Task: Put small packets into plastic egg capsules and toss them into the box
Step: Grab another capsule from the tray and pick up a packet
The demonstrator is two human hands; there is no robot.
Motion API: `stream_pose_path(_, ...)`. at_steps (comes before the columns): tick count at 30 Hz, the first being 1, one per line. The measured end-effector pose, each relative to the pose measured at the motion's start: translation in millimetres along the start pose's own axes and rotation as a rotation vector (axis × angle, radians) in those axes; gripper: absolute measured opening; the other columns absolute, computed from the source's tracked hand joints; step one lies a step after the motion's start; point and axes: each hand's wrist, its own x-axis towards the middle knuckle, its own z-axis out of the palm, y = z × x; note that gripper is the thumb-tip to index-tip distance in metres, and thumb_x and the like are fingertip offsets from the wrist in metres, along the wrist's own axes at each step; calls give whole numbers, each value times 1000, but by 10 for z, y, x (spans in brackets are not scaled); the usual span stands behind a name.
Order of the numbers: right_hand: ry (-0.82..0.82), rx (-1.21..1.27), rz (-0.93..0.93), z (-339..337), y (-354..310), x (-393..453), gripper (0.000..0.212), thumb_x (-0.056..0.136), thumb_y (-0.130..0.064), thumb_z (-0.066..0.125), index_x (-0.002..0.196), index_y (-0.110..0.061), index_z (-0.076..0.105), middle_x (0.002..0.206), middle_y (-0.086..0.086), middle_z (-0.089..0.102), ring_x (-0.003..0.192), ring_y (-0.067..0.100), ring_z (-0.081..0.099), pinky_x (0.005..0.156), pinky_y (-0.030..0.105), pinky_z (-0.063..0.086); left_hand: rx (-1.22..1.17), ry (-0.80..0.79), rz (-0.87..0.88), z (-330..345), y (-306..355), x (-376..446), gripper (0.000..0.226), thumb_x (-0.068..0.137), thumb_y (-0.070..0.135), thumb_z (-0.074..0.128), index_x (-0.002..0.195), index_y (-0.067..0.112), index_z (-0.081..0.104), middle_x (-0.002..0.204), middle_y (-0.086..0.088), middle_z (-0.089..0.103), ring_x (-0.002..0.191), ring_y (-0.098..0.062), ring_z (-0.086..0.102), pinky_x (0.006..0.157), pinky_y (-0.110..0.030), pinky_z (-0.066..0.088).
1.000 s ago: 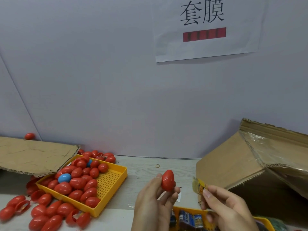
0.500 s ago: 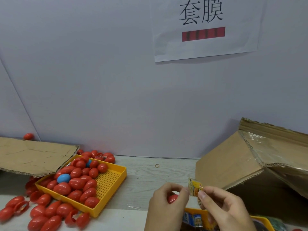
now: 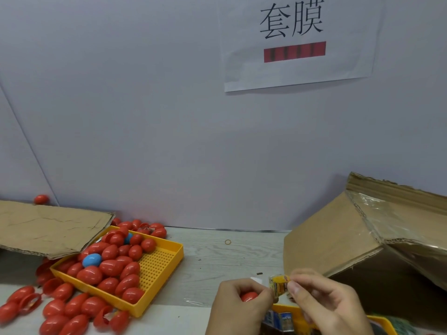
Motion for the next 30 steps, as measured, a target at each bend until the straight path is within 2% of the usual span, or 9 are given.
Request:
stream_pose_path(3, 18, 24, 34, 3, -1, -19, 31, 75, 6, 72, 63, -22, 79, 69, 5, 73, 53, 7, 65, 48, 13, 45, -13, -25, 1, -7, 11, -9, 20, 78, 18, 74, 58, 21, 77, 63, 10, 70, 69, -4, 64, 62, -12, 49)
stream_pose_path(9, 22, 47, 112, 39, -22, -20, 13, 79, 4, 69, 75, -6, 76, 54, 10, 66, 36, 6, 53, 37, 13, 39, -6, 15, 23, -8, 11, 15, 22, 77, 14, 75, 56, 20, 74, 62, 7, 66, 65, -3, 60, 64, -12, 50)
stream_pose_path(13, 82, 27, 114, 48, -35, -29, 11, 81, 3, 68, 76, -4, 74, 50, 11, 62, 35, 7, 50, 37, 12, 38, -24, 2, 44, 25, 18, -6, 14, 81, 21, 73, 68, 16, 76, 66, 4, 66, 62, -2, 59, 63, -11, 48)
stream_pose_path(15, 139, 14, 122, 41, -32, -24, 11, 82, 2, 68, 75, -5, 73, 47, 9, 61, 34, 6, 48, 36, 12, 37, -45, 25, 50, 43, 26, -21, 15, 85, 25, 66, 75, 16, 73, 61, 4, 61, 59, -7, 55, 62, -18, 46)
stream_pose_path(19, 185, -32, 147, 42, -27, 0, 9, 83, -4, 69, 77, -10, 72, 47, 4, 63, 42, 11, 50, 41, 17, 38, -177, 41, -15, 52, 20, -4, 27, 92, 4, 49, 77, 13, 68, 59, -1, 57, 54, -18, 51, 55, -28, 40)
stream_pose_path(21, 191, -40, 153, 48, -25, 5, 10, 84, -6, 69, 77, -13, 72, 49, 3, 64, 44, 12, 51, 46, 20, 37, -146, 41, 23, 52, 7, -13, 24, 92, 3, 53, 86, 19, 69, 66, 0, 61, 58, -16, 58, 56, -22, 47)
stream_pose_path(24, 199, -48, 157, 52, -18, 12, 10, 84, -6, 69, 78, -13, 72, 49, 2, 65, 44, 13, 52, 47, 21, 38, -79, 51, 144, 58, -11, -28, 24, 85, 9, 71, 96, 29, 64, 96, 3, 64, 84, -16, 67, 74, -22, 57)
stream_pose_path(27, 213, -37, 159, 48, -10, 20, 10, 83, -4, 69, 77, -12, 72, 49, 4, 65, 39, 9, 51, 40, 14, 39, -51, 74, 180, 42, 15, -29, 27, 76, 10, 81, 90, 28, 68, 94, -1, 69, 82, -16, 70, 72, -18, 56)
stream_pose_path(30, 215, -40, 157, 48, -5, 25, 8, 83, -5, 70, 78, -11, 73, 50, 4, 65, 42, 12, 52, 46, 19, 40, -126, 85, 165, 9, 18, -16, 28, 72, 8, 84, 86, 30, 74, 89, -3, 72, 78, -20, 72, 73, -23, 58)
